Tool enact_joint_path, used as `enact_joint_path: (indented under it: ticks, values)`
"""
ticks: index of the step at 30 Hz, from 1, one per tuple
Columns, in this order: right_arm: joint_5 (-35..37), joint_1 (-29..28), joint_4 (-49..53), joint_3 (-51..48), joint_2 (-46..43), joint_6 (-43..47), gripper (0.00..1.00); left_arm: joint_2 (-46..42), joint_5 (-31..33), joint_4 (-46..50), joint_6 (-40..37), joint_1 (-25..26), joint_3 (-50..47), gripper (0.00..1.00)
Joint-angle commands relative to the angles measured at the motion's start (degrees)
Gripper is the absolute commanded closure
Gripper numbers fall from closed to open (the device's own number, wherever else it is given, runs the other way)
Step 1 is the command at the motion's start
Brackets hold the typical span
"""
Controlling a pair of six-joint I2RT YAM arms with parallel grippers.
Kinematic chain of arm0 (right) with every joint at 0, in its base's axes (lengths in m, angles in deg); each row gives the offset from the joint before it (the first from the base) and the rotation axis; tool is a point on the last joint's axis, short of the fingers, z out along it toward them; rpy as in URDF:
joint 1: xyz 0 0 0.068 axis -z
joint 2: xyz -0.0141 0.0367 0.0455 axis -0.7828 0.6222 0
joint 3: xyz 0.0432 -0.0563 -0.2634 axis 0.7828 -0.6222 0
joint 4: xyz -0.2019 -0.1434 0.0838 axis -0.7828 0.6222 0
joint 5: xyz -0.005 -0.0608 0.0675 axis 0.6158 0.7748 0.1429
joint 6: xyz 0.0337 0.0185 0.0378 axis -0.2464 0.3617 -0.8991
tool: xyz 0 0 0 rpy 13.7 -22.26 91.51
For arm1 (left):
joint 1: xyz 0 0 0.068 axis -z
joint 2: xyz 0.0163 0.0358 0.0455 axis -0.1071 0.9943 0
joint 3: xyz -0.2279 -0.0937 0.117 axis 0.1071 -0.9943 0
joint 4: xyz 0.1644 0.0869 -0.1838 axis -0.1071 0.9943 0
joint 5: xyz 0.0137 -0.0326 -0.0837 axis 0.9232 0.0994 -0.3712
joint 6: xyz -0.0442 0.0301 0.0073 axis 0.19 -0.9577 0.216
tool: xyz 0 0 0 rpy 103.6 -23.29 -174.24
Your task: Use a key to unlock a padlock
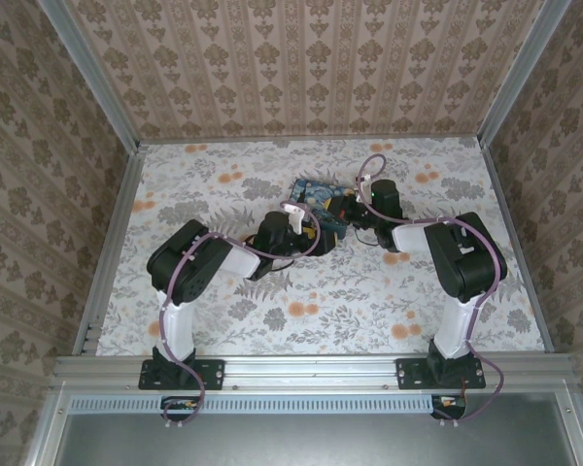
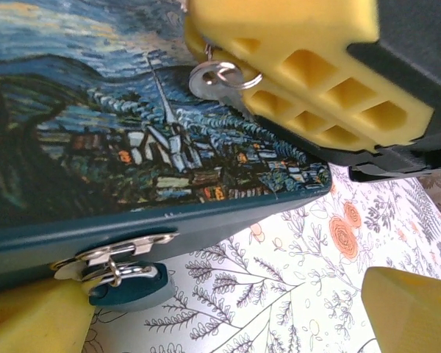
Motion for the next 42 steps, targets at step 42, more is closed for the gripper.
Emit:
enact_joint_path:
  ticks: [42]
  values:
    - [0.0,0.4,-2.1,-0.7,3.6,-2.8,1.00,7.4,5.8,-23.1,20.6,2.2,-4.7,0.13]
